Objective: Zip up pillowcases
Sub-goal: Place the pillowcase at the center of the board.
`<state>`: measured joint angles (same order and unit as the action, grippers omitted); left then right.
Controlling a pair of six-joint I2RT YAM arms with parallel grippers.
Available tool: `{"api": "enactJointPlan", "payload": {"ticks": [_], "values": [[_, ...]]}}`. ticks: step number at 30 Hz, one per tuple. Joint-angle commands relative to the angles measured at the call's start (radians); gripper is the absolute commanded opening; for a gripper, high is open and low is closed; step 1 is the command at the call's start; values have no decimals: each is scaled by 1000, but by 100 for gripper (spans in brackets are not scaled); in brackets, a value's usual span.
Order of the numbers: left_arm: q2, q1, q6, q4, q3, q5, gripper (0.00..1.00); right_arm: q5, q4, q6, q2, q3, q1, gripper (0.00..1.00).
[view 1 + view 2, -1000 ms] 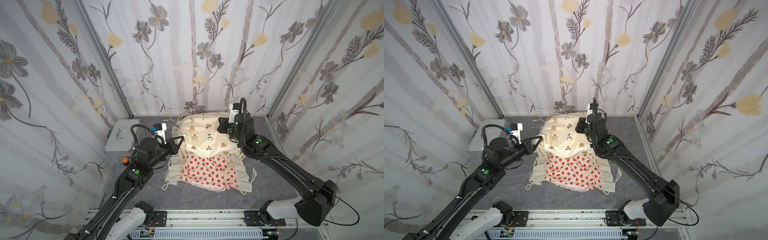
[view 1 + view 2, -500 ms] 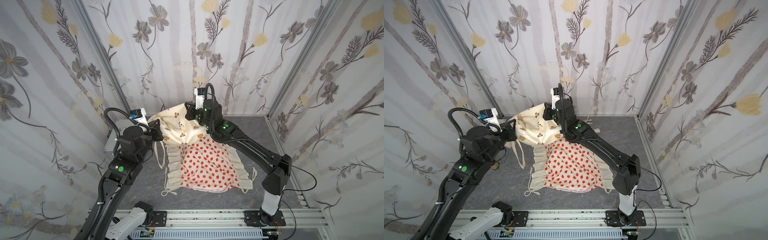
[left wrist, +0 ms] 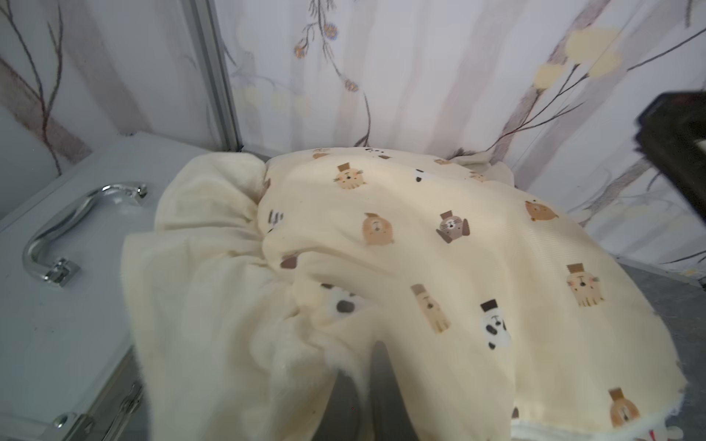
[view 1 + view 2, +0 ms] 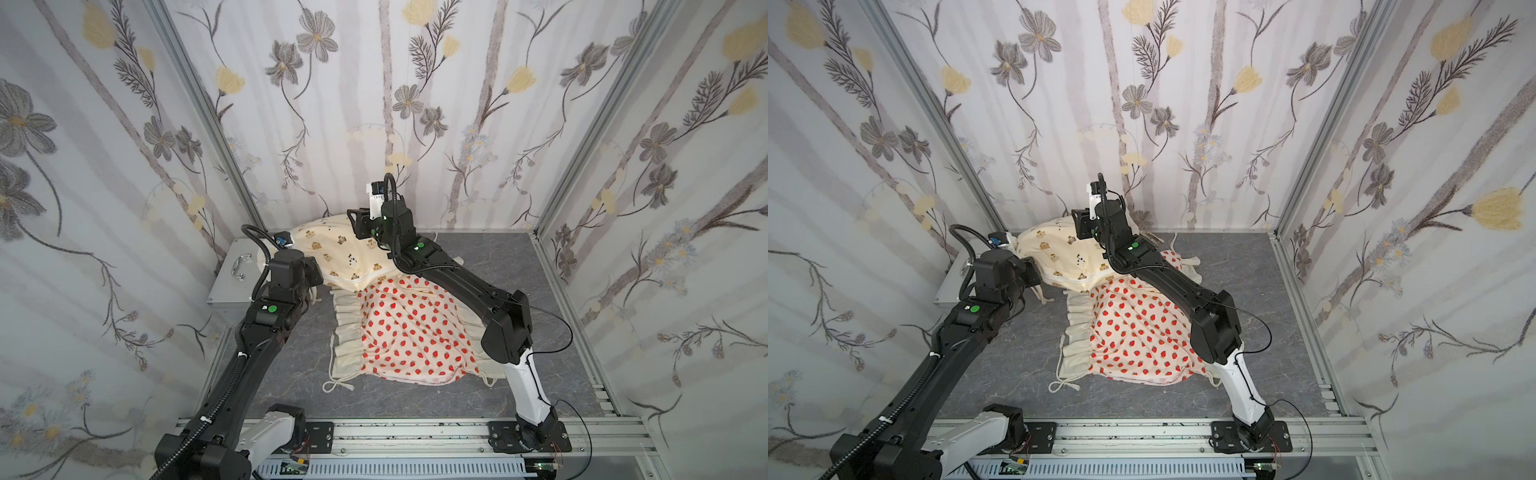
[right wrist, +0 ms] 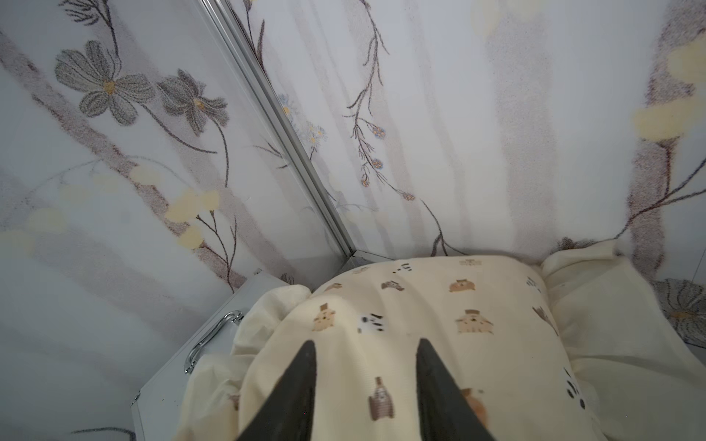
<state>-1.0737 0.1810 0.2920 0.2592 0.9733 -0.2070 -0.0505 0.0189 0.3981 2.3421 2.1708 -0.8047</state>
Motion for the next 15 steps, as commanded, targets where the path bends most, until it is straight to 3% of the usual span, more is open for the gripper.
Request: {"api": "enactJointPlan", "payload": {"ticks": [1, 4, 5, 9, 11, 15], "values": [[6, -26, 94, -13, 12, -57, 30, 46, -25, 15, -107, -65, -2, 63], [55, -28, 158, 96, 41, -71, 62, 30, -53, 72, -286, -304, 15, 78], [92, -28, 182, 107, 36, -51, 67, 22, -55, 103, -362, -412, 22, 82], [185, -18, 254, 175, 33, 43, 71, 18, -33, 198, -637, -833, 138, 87], [172, 17, 282, 154, 18, 155, 73, 32, -23, 227, -736, -1032, 189, 89], [59, 214, 277, 62, 24, 177, 73, 102, 27, 266, -848, -1306, 251, 89]]}}
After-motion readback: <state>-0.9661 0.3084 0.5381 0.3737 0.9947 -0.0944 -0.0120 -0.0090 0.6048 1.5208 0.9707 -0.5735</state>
